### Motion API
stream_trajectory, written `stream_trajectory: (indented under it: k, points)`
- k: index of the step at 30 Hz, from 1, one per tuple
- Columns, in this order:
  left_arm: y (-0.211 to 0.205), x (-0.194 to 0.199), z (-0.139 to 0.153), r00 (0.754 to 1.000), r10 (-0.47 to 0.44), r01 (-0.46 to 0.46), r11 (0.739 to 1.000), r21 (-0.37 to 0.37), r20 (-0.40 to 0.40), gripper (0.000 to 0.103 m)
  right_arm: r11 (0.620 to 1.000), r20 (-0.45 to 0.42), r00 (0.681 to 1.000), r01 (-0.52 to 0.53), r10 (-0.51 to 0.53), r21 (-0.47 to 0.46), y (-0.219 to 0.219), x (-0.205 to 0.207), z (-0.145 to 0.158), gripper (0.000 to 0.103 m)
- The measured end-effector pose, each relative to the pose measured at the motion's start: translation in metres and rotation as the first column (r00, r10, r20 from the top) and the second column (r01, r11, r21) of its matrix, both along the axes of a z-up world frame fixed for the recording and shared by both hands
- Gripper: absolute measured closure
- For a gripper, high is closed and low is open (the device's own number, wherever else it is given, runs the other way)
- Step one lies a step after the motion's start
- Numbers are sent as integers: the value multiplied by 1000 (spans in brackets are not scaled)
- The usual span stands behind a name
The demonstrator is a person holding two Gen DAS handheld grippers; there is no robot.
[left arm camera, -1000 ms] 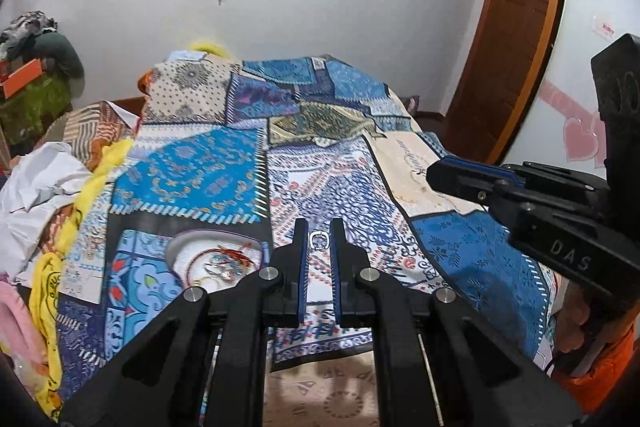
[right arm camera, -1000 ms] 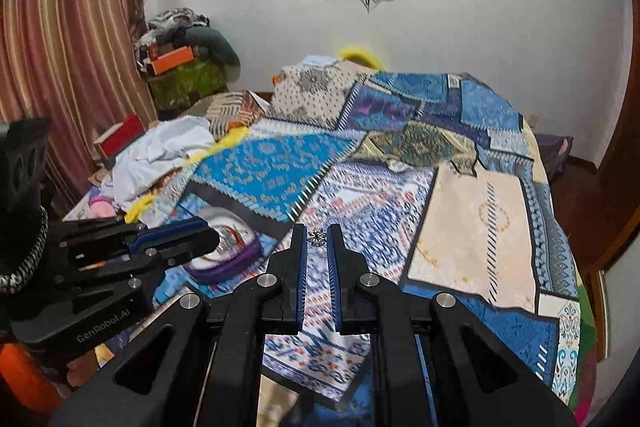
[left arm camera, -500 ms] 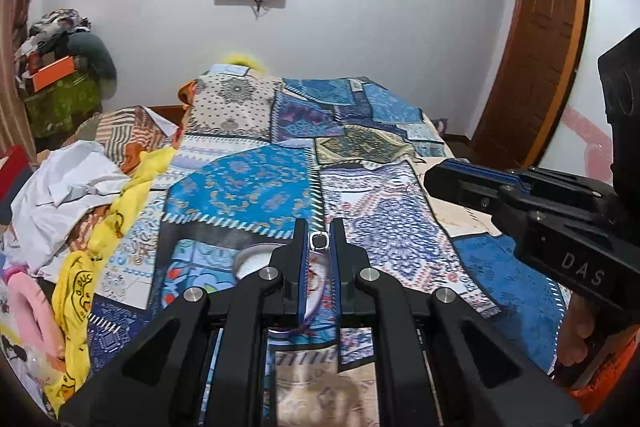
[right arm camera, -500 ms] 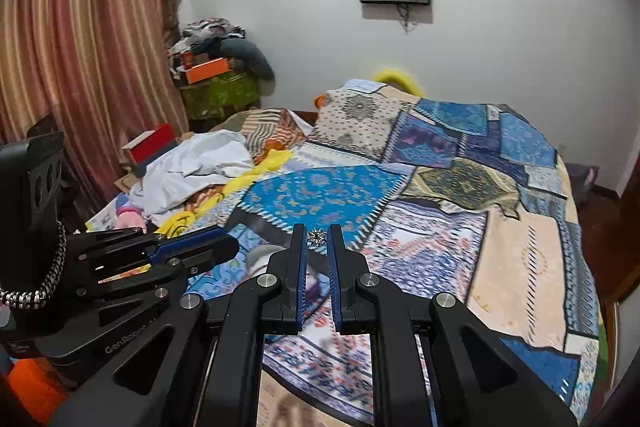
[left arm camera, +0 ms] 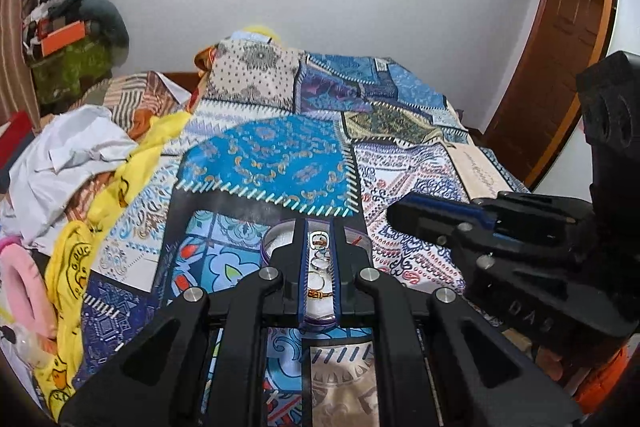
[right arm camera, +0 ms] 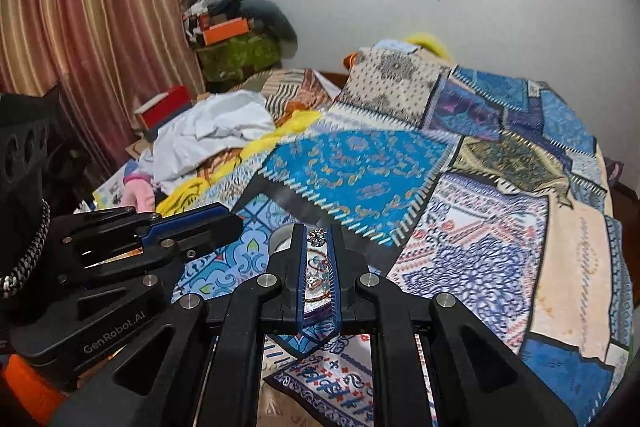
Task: Organize jewelry
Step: 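Carry both items over the heart box and lower them inside, then open both tools to release the items into the heart box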
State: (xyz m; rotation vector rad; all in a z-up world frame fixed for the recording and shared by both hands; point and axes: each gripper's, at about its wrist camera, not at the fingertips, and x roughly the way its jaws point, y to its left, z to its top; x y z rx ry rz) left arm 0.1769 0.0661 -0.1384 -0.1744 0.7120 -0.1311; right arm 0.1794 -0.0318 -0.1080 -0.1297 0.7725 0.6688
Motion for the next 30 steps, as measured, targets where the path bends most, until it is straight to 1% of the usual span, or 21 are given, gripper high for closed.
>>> stream_trajectory:
  k: [5,8,11,15,20,26,29,30]
  points:
    - [2,15,-14,999,-6,5,1000,-14,-35,95,999,-50,999,-19,17,-33,7,7,-20,94]
    - [5,25,-25,997,-13,11,999,-35,-70,95,999,-84,996,-29,25,-43,8,12,-31,94]
    - [4,33,-35,995,-19,15,999,-40,-99,95,998,-120,992,-38,31,-55,9,16,-41,94]
    - [3,39,-44,993,-22,17,999,-42,-118,95,997,-147,988,-48,38,-65,10,17,-49,94]
    - [3,40,-45,991,-26,20,999,-48,-128,95,996,-148,988,-52,42,-67,10,15,-50,94]
    - [5,36,-36,994,-21,16,999,-47,-108,95,997,-149,988,-49,39,-65,10,16,-49,94]
    - [8,32,-30,995,-9,4,999,-45,-100,93,996,-142,989,-44,34,-71,10,15,-47,88]
    - [9,30,-28,995,-3,-1,999,-45,-96,91,997,-137,990,-41,31,-71,9,14,-45,84]
